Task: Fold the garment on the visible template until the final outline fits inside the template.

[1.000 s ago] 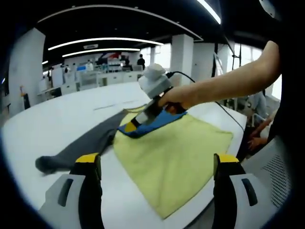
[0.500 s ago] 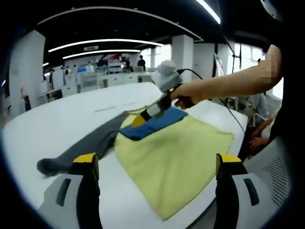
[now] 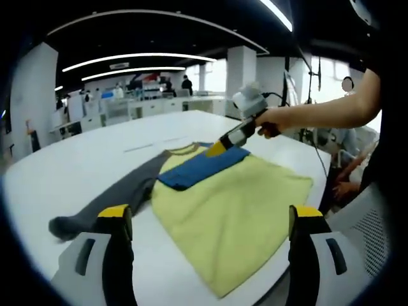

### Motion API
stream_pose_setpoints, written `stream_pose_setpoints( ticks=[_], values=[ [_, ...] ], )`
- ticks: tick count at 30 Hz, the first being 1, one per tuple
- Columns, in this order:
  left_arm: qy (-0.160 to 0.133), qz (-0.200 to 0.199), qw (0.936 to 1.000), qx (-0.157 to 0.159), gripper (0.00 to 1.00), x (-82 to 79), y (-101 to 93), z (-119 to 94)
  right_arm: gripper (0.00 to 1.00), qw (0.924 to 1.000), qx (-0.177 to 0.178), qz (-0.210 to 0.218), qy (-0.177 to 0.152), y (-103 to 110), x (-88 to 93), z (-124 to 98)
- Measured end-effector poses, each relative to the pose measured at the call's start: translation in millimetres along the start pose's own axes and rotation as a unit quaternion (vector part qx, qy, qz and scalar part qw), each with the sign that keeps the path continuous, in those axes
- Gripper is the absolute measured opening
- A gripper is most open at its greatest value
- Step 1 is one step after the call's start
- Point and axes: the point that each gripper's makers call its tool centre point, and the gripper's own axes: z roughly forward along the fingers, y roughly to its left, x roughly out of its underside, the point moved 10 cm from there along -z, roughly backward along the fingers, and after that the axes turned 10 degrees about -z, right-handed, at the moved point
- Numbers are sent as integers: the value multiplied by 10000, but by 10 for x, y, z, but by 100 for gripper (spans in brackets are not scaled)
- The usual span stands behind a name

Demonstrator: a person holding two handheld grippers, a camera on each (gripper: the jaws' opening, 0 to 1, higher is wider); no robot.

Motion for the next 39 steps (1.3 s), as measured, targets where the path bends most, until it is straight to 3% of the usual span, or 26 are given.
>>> stream_pose_setpoints(
  ticks=[13,20,39],
  values=[
    [13,18,10000,-6,99,4,-2,16,58,9991,336,146,223,-349,389,-417],
    [12,25,10000,-9,99,-2,-11,24,47,9979,508,151,374,-471,579,-580],
    [36,51,10000,-49,99,-15,-19,12,22,9911,889,-158,980,-659,932,-682]
  ],
)
